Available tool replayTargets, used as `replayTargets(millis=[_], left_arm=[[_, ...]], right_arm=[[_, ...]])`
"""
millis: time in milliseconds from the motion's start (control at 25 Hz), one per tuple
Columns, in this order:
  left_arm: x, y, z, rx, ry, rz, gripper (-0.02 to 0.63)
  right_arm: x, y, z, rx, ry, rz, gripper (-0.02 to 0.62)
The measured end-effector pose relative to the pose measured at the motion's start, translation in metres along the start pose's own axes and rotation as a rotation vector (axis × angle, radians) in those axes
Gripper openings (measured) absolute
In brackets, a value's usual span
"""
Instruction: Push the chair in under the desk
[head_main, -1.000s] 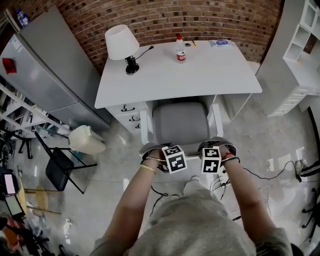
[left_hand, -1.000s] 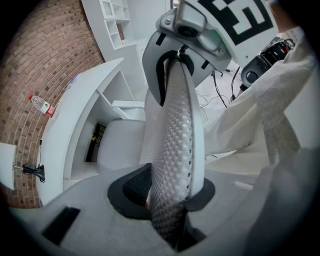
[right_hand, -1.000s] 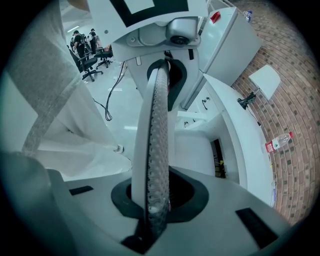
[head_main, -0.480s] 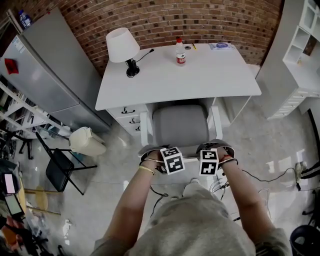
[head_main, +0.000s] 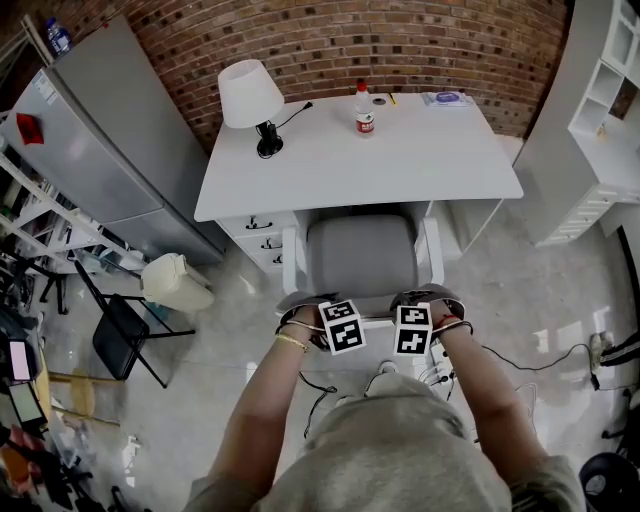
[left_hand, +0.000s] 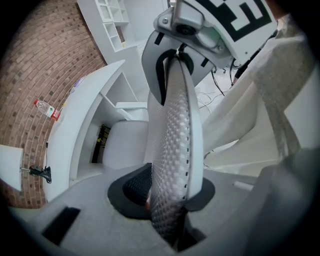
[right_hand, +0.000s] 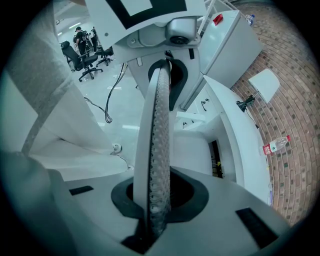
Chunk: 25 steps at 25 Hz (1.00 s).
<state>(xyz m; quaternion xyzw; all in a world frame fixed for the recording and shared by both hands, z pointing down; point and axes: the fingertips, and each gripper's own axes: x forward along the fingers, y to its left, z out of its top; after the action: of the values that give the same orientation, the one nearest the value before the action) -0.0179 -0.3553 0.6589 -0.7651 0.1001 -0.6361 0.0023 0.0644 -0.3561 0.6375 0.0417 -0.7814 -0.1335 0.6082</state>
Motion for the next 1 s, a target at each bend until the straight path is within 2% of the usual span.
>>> replayTargets(millis=[680, 800, 920, 1000], left_arm=[[-0.0015, 0.0027, -0.0016, 0.004, 0.003, 0.012, 0.112], [-0.0014, 0.0005, -0.0027, 0.021, 0.011, 0.019, 0.114], [-0.0011, -0.0012, -0.0031, 0.048, 0.010, 0.032, 0.137], [-0.0020, -0.0007, -0.0018, 0.042, -0.005, 0.037, 0.156]], right_arm=[[-0.0003, -0.0025, 0.0003, 0.029, 0.006, 0.026, 0.038], [-0.0006, -0.0003, -0.0006, 0.039, 0.011, 0.045, 0.062], [0.0008, 0.0044, -0.0021, 0.026, 0.027, 0.069, 0.150], [0.0007, 0.0055, -0.0020, 0.022, 0.021, 0.066, 0.181]])
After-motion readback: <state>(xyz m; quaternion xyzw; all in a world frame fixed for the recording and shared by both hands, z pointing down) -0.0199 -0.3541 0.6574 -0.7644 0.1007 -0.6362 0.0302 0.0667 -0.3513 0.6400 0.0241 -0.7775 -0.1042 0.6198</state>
